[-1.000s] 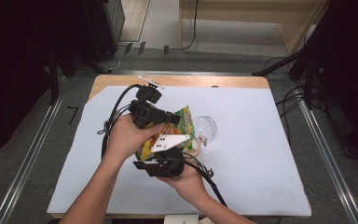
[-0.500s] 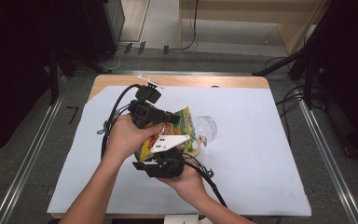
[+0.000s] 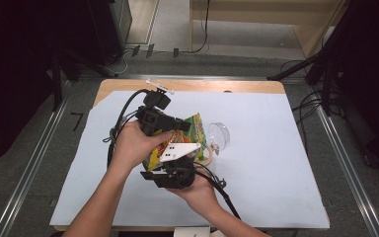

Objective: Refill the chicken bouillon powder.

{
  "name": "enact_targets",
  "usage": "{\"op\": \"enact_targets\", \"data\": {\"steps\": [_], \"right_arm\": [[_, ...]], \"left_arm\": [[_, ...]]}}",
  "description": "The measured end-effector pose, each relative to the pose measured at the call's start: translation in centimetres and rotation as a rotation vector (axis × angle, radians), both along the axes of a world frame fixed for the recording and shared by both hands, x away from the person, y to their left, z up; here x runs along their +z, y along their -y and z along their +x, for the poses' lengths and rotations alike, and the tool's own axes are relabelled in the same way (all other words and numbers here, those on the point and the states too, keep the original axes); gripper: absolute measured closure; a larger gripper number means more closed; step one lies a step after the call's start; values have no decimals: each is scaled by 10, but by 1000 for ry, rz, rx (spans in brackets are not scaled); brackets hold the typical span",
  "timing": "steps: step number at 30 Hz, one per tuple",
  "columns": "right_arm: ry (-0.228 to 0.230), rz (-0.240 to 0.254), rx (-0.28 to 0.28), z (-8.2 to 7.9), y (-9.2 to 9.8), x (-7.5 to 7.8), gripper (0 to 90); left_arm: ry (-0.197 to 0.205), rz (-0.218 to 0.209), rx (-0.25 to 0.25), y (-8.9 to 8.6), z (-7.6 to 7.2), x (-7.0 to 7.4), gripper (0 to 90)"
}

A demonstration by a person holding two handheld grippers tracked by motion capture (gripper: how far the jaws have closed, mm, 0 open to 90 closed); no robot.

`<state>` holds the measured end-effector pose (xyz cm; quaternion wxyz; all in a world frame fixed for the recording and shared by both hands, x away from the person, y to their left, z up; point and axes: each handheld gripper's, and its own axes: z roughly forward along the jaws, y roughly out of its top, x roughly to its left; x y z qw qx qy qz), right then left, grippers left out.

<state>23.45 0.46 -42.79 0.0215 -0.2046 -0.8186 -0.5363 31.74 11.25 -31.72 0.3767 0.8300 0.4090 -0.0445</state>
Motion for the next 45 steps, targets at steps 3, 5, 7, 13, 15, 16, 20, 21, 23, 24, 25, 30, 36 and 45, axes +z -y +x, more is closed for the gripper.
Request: {"op": "enact_targets", "data": {"steps": [3,5,7,13,15,16,20,21,23,24,25,30,36,45], "right_arm": [[3,-1,0,0,0,0,710],[-2,-1,-3,1,0,-1,710],[-4,-2,-4,1,0,-1,710],[-2,1,-2,1,0,0,710],[-2,1,2,0,-1,1,710],[-1,1,2,-1,-1,1,710],[-8,4,2,-1,-1,2,710],[-11,5,1,-1,-1,2,710],[-13,4,3,-2,-1,3,710],[-11,3,3,-2,-1,3,710],[-11,3,3,-2,-1,3,710],[-9,5,2,-3,-1,4,710],[-12,8,0,-3,-2,5,709],[-14,7,-1,-4,-2,5,709]], "left_arm": [[1,1,1,0,0,0,811],[3,0,4,1,-1,0,811],[3,-1,4,1,0,0,810],[-4,0,1,0,1,0,810],[-9,-4,5,-1,1,-1,809],[-8,-5,6,-1,1,-1,809],[-10,-5,5,-2,2,-1,809],[-10,-5,5,-2,2,-1,808],[-11,-5,5,-2,2,-1,807],[-10,-4,4,-2,2,-1,805],[-9,-4,3,-2,2,-1,804],[-7,-5,3,-2,2,-1,802],[-7,-4,4,-2,2,-1,800],[-4,-7,3,-2,1,0,797]]}}
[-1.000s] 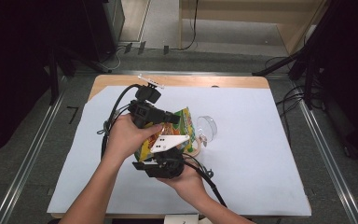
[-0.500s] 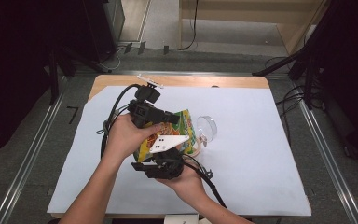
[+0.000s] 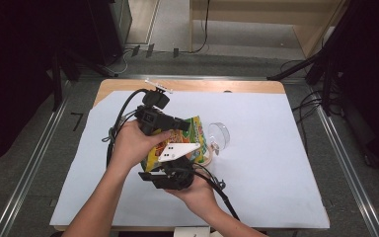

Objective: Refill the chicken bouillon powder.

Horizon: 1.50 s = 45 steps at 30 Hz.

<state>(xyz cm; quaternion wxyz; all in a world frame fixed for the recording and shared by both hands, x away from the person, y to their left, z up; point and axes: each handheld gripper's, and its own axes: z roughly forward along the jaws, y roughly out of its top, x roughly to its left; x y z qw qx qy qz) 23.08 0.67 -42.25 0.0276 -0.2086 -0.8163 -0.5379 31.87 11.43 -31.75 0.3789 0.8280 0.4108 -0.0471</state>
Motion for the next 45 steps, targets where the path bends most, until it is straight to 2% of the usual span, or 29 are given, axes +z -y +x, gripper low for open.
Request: {"op": "enact_targets", "data": {"steps": [12,16,45], "right_arm": [[7,-10,-6,0,0,-1,708],[31,-27,-11,0,0,-2,705],[21,-8,-14,-1,0,-3,709]], "left_arm": [[-1,10,-3,1,1,-1,800],[2,11,-3,1,1,-2,798],[7,8,-10,2,-1,-1,791]]}}
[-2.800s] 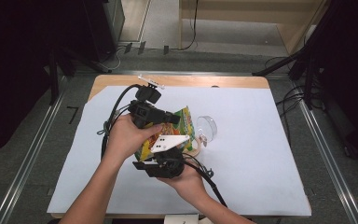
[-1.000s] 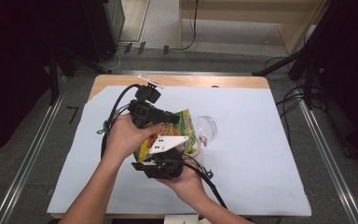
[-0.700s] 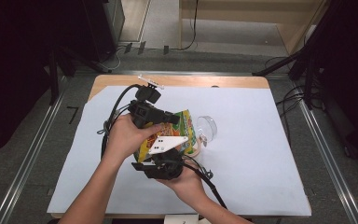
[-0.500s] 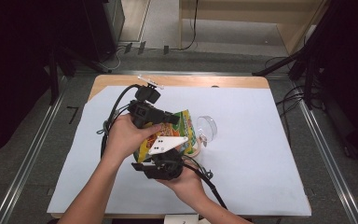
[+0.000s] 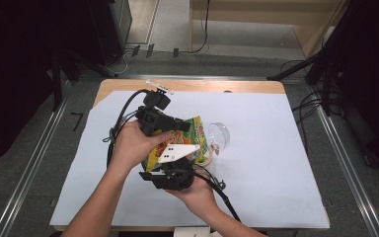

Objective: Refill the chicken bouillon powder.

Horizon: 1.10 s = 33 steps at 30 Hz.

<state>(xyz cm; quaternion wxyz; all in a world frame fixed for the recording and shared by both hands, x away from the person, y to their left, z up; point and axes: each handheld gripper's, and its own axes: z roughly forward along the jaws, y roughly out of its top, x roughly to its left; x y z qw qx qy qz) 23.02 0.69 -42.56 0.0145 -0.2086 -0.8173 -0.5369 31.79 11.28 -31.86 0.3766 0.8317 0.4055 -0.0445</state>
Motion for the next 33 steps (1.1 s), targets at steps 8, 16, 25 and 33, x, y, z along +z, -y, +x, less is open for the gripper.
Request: {"op": "enact_targets", "data": {"steps": [8,16,25,33], "right_arm": [[-1,12,-7,0,1,0,715],[-7,12,3,1,0,2,715],[-17,4,-1,5,0,1,715],[-21,12,-4,12,0,6,714]], "left_arm": [[14,0,-7,3,-4,4,782],[-5,-7,-3,0,1,1,791],[-8,0,-3,1,6,0,793],[-11,-5,4,1,14,6,797]]}}
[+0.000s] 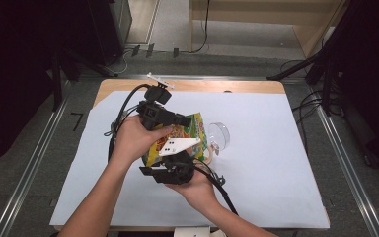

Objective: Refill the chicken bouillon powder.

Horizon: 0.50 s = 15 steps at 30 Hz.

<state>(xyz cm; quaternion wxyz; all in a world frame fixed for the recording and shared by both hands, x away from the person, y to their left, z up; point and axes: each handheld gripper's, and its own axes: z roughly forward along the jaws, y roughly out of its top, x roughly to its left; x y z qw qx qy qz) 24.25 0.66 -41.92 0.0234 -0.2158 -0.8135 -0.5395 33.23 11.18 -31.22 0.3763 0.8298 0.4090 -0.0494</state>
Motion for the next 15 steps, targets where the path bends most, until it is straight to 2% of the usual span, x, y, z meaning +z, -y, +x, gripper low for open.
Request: {"op": "enact_targets", "data": {"steps": [4,6,11,15], "right_arm": [[-8,7,-1,4,0,1,714],[-15,7,-2,5,-1,-1,712],[-4,-1,0,4,-4,-6,715],[-11,10,7,1,-6,-7,720]], "left_arm": [[-5,-2,3,0,3,-1,797],[4,7,5,1,3,-3,798],[13,6,7,-2,-1,-5,804],[20,18,0,-1,-7,-2,802]]}}
